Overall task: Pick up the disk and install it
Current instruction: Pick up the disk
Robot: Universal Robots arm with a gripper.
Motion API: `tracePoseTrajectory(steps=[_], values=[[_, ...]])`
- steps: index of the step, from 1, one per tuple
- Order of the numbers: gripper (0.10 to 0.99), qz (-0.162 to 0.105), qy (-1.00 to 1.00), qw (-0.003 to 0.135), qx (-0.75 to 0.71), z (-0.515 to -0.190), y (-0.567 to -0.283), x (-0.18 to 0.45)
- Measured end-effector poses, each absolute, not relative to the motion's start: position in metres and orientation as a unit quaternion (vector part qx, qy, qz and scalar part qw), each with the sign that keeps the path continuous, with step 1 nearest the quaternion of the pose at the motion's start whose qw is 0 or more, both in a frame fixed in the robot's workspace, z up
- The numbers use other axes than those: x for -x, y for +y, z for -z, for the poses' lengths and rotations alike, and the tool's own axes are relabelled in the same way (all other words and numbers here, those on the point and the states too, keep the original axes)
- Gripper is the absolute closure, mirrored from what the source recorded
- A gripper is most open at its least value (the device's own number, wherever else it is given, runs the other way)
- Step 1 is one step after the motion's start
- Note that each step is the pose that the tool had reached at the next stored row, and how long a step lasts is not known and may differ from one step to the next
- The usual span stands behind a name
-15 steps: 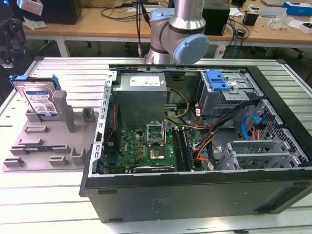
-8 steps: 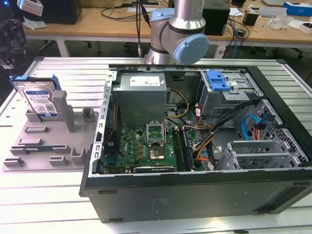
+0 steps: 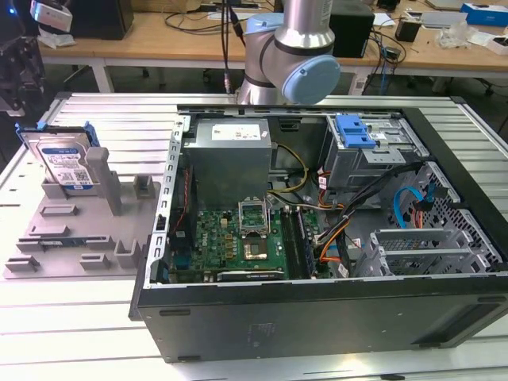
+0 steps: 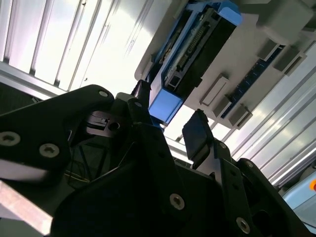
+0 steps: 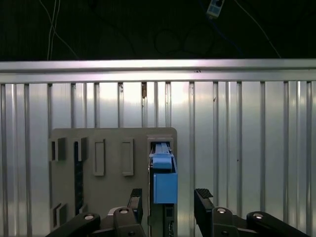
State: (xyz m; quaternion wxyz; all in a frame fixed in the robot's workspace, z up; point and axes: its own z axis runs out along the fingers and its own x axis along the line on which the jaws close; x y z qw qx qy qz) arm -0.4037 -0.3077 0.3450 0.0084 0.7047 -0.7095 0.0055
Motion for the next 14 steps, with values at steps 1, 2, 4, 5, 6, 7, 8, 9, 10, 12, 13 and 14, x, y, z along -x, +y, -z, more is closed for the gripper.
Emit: tracePoseTrajectory(steps=[1, 2, 4, 5, 6, 7, 8, 9, 10, 12, 13, 14], values=[[0.545, -0.006, -0.709, 0.008, -0.705, -0.345, -0.308, 0.404], [0.545, -0.005, -0.71, 0.009, -0.705, -0.344, -0.308, 0.404], [0.545, -0.006, -0.709, 0.008, -0.705, -0.344, -0.309, 0.404], [0.545, -0.006, -0.709, 0.008, -0.705, -0.343, -0.31, 0.404], [0.545, -0.006, -0.709, 0.008, -0.705, -0.343, -0.311, 0.404], [0.545, -0.006, -0.709, 0.008, -0.705, -0.342, -0.312, 0.404], [0.545, -0.005, -0.709, 0.008, -0.705, -0.342, -0.314, 0.404], [0.545, -0.005, -0.709, 0.008, -0.705, -0.341, -0.316, 0.404], [0.545, -0.005, -0.709, 0.008, -0.705, -0.341, -0.318, 0.404], [0.545, -0.005, -0.709, 0.009, -0.705, -0.339, -0.318, 0.404], [0.545, -0.006, -0.71, 0.008, -0.705, -0.338, -0.316, 0.404], [0.545, -0.005, -0.709, 0.008, -0.705, -0.338, -0.315, 0.404]])
